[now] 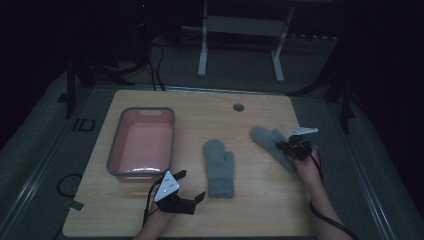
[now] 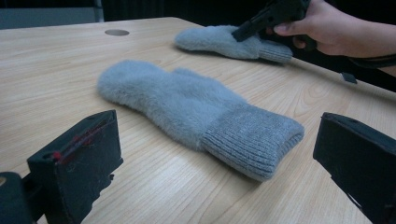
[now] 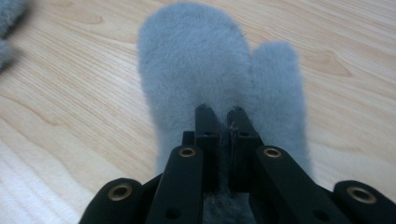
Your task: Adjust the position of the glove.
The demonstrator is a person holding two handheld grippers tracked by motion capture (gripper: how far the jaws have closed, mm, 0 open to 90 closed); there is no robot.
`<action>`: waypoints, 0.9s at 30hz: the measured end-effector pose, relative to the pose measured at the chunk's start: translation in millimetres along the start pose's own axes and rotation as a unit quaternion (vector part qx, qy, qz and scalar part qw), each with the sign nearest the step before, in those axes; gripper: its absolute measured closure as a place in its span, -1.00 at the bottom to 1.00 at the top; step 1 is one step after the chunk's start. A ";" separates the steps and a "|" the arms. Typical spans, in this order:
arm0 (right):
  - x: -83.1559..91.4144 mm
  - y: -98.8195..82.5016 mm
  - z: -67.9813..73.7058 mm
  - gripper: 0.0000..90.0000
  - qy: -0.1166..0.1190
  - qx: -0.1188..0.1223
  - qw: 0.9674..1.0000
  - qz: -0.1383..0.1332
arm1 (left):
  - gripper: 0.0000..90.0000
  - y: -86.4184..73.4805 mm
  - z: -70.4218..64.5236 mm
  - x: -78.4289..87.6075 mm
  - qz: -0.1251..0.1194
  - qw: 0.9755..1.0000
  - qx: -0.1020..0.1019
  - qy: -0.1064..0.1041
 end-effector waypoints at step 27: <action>58.2 -57.1 10.8 0.88 -0.114 -0.178 0.976 0.048 | -0.97 4.4 -3.3 -7.2 0.000 1.000 -0.010 -0.015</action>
Point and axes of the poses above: each handheld gripper's, and its own axes: x roughly backward along the jaws, y roughly out of its top, z roughly to its left, the point moved 8 cm from there along -x, roughly forward along the jaws, and after that the axes turned 14 degrees about -y, right-handed, at the moved point
